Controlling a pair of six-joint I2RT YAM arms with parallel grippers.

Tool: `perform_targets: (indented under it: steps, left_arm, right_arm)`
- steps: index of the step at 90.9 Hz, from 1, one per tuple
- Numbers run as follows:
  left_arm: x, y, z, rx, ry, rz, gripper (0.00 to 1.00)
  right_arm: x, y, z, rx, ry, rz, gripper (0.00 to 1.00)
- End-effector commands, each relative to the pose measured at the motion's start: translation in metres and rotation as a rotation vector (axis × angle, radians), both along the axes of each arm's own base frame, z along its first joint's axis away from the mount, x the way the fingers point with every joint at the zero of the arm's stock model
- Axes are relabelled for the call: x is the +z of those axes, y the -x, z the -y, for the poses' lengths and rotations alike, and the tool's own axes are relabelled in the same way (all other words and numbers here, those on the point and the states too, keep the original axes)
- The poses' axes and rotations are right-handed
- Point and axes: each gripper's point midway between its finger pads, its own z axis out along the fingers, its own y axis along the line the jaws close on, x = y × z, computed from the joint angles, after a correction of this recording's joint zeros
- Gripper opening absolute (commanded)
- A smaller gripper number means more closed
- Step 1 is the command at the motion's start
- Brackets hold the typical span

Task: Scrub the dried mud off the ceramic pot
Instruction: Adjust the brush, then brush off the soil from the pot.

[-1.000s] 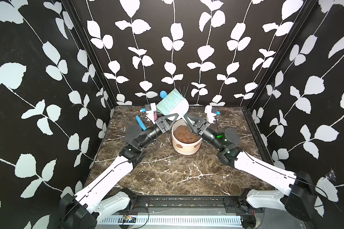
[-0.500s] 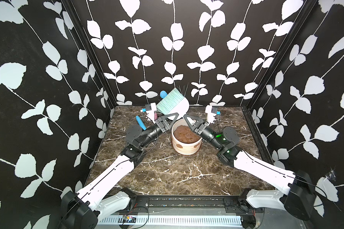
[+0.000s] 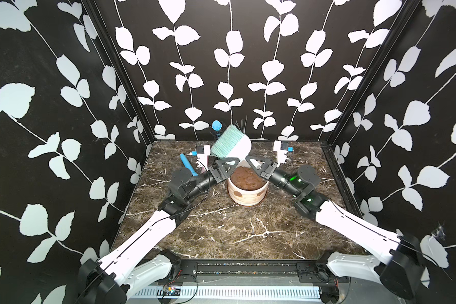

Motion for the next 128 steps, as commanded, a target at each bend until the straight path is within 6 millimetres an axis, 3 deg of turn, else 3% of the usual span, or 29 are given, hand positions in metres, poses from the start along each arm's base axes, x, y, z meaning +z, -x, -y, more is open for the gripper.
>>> perform_targets:
  steps: [1, 10, 20, 23, 25, 26, 28, 38, 46, 54, 64, 77, 86, 99, 128]
  left_arm:
    - [-0.021, 0.011, -0.02, 0.061, -0.251, 0.04, 0.98]
    - [-0.045, 0.012, -0.048, 0.157, -0.491, 0.035, 0.99]
    - [-0.058, 0.013, -0.068, 0.196, -0.67, 0.082, 0.98]
    - [-0.059, 0.014, -0.068, 0.184, -0.707, 0.107, 0.98]
    - [-0.06, 0.014, -0.068, 0.17, -0.732, 0.122, 0.98]
    - [-0.06, 0.015, -0.068, 0.164, -0.743, 0.131, 0.98]
    - [-0.061, 0.015, -0.067, 0.148, -0.769, 0.139, 0.99]
    - [-0.075, 0.017, -0.064, 0.048, -0.906, 0.19, 0.99]
    - [-0.091, 0.019, -0.057, -0.054, -0.985, 0.231, 0.98]
    - [-0.111, 0.017, -0.054, -0.139, -1.081, 0.247, 0.98]
    - [-0.133, 0.004, -0.068, -0.113, -1.214, 0.227, 0.98]
    - [-0.135, 0.002, -0.076, -0.061, -1.238, 0.295, 0.99]
    - [-0.129, 0.003, -0.08, -0.014, -1.223, 0.346, 0.99]
    - [-0.128, 0.004, -0.087, 0.038, -1.224, 0.375, 0.98]
    - [-0.137, 0.007, -0.078, -0.03, -1.204, 0.356, 0.98]
  right_arm:
    - [-0.009, 0.028, 0.018, 0.082, 0.216, 0.01, 0.0]
    - [-0.029, 0.046, 0.049, 0.077, 0.438, -0.007, 0.0]
    - [-0.043, 0.072, 0.09, 0.062, 0.688, 0.054, 0.0]
    - [-0.05, 0.079, 0.103, 0.058, 0.779, 0.075, 0.0]
    - [-0.041, 0.08, 0.111, 0.029, 0.819, 0.139, 0.0]
    - [-0.052, 0.085, 0.119, 0.039, 0.875, 0.109, 0.0]
    - [-0.05, 0.086, 0.128, 0.007, 0.92, 0.143, 0.0]
    - [-0.083, 0.093, 0.183, -0.045, 1.277, 0.237, 0.0]
    - [-0.113, 0.094, 0.201, 0.017, 1.471, 0.372, 0.0]
    - [-0.131, 0.081, 0.198, 0.015, 1.53, 0.542, 0.0]
    - [-0.132, 0.059, 0.172, -0.047, 1.475, 0.827, 0.0]
    - [-0.137, 0.039, 0.143, -0.079, 1.424, 1.064, 0.0]
    - [-0.14, 0.04, 0.132, -0.037, 1.394, 1.124, 0.0]
    - [-0.132, 0.039, 0.133, -0.09, 1.39, 1.183, 0.0]
    - [-0.143, 0.038, 0.118, -0.047, 1.35, 1.272, 0.0]
